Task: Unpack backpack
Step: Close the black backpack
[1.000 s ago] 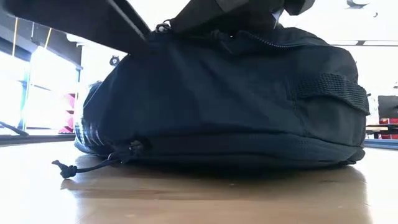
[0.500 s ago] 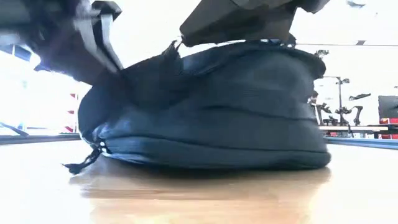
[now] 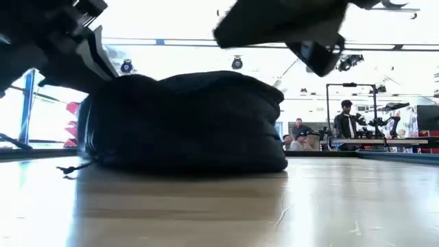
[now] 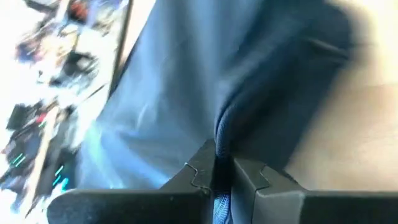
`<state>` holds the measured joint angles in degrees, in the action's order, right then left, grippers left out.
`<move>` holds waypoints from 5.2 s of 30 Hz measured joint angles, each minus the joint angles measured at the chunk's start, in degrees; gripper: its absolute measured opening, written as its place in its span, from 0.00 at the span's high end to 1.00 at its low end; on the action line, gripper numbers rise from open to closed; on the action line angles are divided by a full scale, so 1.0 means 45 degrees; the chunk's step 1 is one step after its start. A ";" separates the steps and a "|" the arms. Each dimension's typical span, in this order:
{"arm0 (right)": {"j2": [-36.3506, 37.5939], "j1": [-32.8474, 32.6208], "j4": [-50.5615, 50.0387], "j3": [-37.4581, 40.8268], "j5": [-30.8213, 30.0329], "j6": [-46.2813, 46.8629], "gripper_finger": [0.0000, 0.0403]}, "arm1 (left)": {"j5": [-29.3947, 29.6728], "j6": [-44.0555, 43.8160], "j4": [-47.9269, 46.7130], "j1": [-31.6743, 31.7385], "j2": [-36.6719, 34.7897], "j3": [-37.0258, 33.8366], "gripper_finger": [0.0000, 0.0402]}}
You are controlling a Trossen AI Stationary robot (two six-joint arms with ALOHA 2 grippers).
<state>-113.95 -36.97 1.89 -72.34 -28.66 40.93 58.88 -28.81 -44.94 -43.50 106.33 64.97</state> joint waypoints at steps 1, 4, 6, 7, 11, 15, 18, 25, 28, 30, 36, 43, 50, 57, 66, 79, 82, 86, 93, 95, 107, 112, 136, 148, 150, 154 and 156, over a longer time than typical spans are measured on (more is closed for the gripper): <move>-0.0097 0.0000 0.0297 0.0000 -0.0098 -0.0389 1.00 | -0.0372 0.0771 0.0696 -0.0052 -0.0024 0.0004 0.99; -0.0363 0.0000 0.0684 0.0000 -0.0303 -0.1186 0.99 | -0.1299 0.2521 0.2601 -0.0085 -0.0031 0.0015 1.00; -0.0366 0.0000 0.0593 0.0000 -0.0349 -0.1321 0.95 | -0.1733 0.3109 0.3569 -0.0050 -0.0031 0.0016 1.00; -0.0361 -0.0007 0.0486 0.0000 -0.0442 -0.1336 0.92 | -0.1895 0.3270 0.3961 -0.0014 -0.0031 0.0019 1.00; -0.0361 -0.0034 -0.0103 0.0000 -0.1148 -0.1142 0.77 | -0.2347 0.3437 0.5005 0.0046 -0.0031 0.0024 1.00; -0.0617 -0.0003 -0.0412 0.0005 -0.1355 -0.0748 0.60 | -0.2511 0.3442 0.5638 0.0120 -0.0031 0.0024 1.00; -0.0936 0.0197 0.0330 0.0010 -0.1207 -0.0694 0.52 | -0.2611 0.3459 0.6102 0.0206 -0.0031 0.0024 1.00; -0.1065 0.0656 0.0646 0.0010 -0.1518 0.0702 0.56 | -0.3171 0.3790 0.6976 0.0367 -0.0031 0.0024 1.00; -0.1056 0.0636 0.0176 0.0010 -0.1492 0.0918 0.70 | -0.3315 0.3878 0.6827 0.0362 -0.0031 0.0024 1.00; -0.1014 0.0595 -0.0191 0.0010 -0.1479 0.0913 0.85 | -0.3343 0.3894 0.6452 0.0367 -0.0031 0.0027 1.00; -0.0580 0.0318 -0.1993 0.0008 -0.1519 0.1536 0.99 | -0.3283 0.3021 0.3985 0.0327 -0.0035 0.0045 1.00; -0.0414 0.0212 -0.4170 0.0005 -0.1517 0.2673 1.00 | -0.2791 0.1531 0.1637 0.0342 -0.0035 -0.0181 1.00; -0.0419 0.0077 -0.2276 0.0009 -0.1507 0.0180 1.00 | -0.2035 0.0321 -0.0731 0.0294 -0.0060 -0.0842 0.87; -0.0419 -0.0043 0.1436 0.0010 -0.1392 -0.2272 1.00 | -0.1746 0.0463 -0.2068 0.0091 -0.0734 -0.0271 0.63; -0.0419 -0.0044 0.1340 0.0015 -0.1600 -0.2205 1.00 | -0.3104 0.4218 0.3491 -0.0475 -0.1361 0.1042 0.56; -0.0429 -0.0103 0.1349 0.0015 -0.1642 -0.2205 1.00 | -0.4050 0.5662 0.7114 0.0100 0.0775 0.0703 0.57; -0.0429 -0.0157 0.1344 0.0015 -0.1624 -0.2205 1.00 | -0.3447 0.5550 0.7045 0.0100 0.0907 0.0702 0.64; -0.0429 -0.0259 0.1067 0.0015 -0.1649 -0.2173 1.00 | -0.3269 0.5544 0.6813 0.0067 0.0859 0.0709 0.86; -0.0429 -0.0291 -0.1582 0.0005 -0.2240 0.0547 1.00 | -0.3410 0.5932 0.5123 -0.0502 0.0311 0.0724 0.98; -0.0429 -0.0299 -0.2807 0.0010 -0.2314 0.1692 1.00 | -0.3447 0.5687 0.4404 -0.0671 0.0162 0.0724 0.99; 0.0005 -0.0715 -0.6668 0.0008 -0.2993 0.4710 1.00 | -0.1112 -0.0627 -0.2155 -0.0810 0.0052 0.0733 0.99; 0.0008 -0.0653 -0.2319 0.0015 -0.2657 0.1002 1.00 | -0.0122 -0.4439 -0.5471 -0.1011 -0.0115 0.0704 0.92; -0.0370 -0.0544 0.1853 0.0019 -0.2863 -0.2211 1.00 | -0.2979 0.4178 0.7374 -0.0307 -0.0527 0.0476 0.69; -0.0370 -0.0544 0.2136 0.0019 -0.2267 -0.2686 1.00 | -0.3614 0.4483 0.8659 0.0668 0.1174 0.0423 0.81; -0.0370 -0.0544 0.1975 0.0019 -0.2203 -0.2611 1.00 | -0.3414 0.4852 0.8484 0.0628 0.1158 0.0423 0.93; -0.0358 -0.0597 0.0940 0.0015 -0.1967 -0.1691 1.00 | -0.2810 0.5279 0.7339 0.0320 0.0870 0.0423 0.97; -0.0356 -0.0599 0.0020 0.0015 -0.1896 -0.0904 1.00 | -0.2393 0.5023 0.6312 0.0087 0.0641 0.0423 0.99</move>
<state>-115.55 -39.66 1.98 -72.27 -37.19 36.86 48.11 -6.21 -16.53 -43.11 109.21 66.87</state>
